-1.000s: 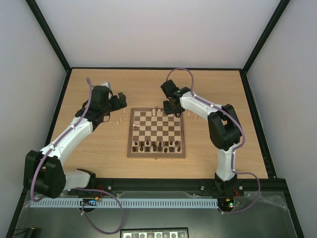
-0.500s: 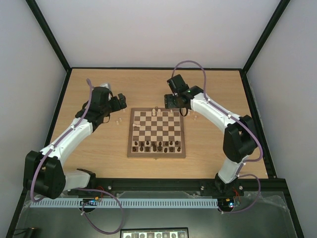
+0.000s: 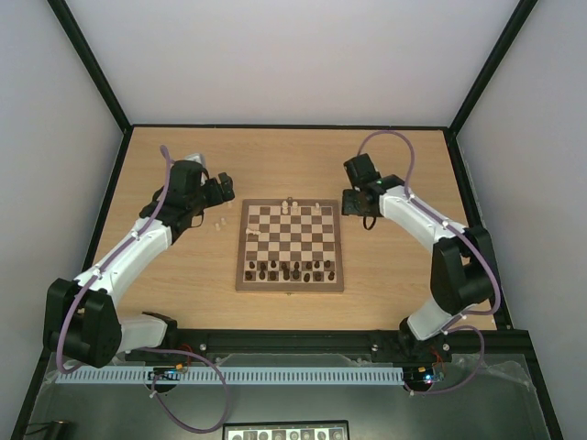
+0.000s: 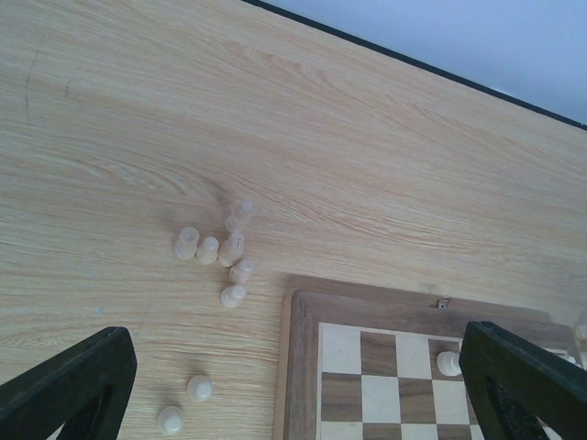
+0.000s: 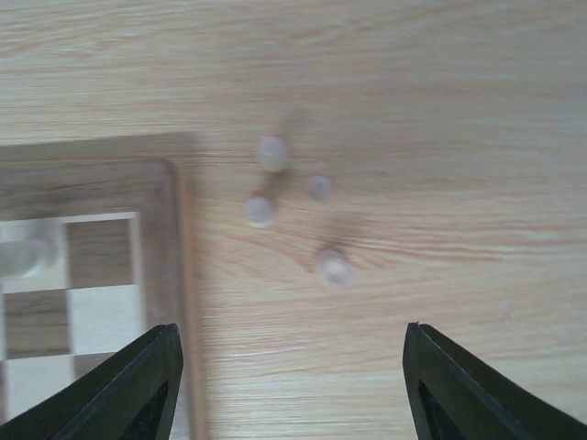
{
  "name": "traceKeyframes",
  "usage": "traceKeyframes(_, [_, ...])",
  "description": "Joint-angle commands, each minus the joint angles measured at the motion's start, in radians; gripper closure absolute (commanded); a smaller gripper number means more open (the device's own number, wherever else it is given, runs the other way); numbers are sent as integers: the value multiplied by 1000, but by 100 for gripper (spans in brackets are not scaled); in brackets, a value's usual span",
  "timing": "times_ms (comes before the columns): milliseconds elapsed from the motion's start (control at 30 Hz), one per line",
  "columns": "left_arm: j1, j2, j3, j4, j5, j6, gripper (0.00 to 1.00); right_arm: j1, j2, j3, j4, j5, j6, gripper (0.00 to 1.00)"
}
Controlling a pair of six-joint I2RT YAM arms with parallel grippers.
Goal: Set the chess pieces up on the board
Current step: Pick up the chess piece at the center of the board.
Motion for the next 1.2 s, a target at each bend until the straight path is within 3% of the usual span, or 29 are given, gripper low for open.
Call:
traceKeyframes(0, [-1,-4,3,7,14,5,1,-51,-42,-78,11,19,17,34])
traceKeyframes(267, [-2,-15,-1,4,24,4,1,-101,36,-142,75,-24,19,46])
traceKeyframes(700, [-1,-18,-2,3,10,5,1,-107,154,-69,94,-31,17,58])
traceKeyframes(1167, [-1,1,-2,19,17,1,1,-123,178,-45,111,-24,20,73])
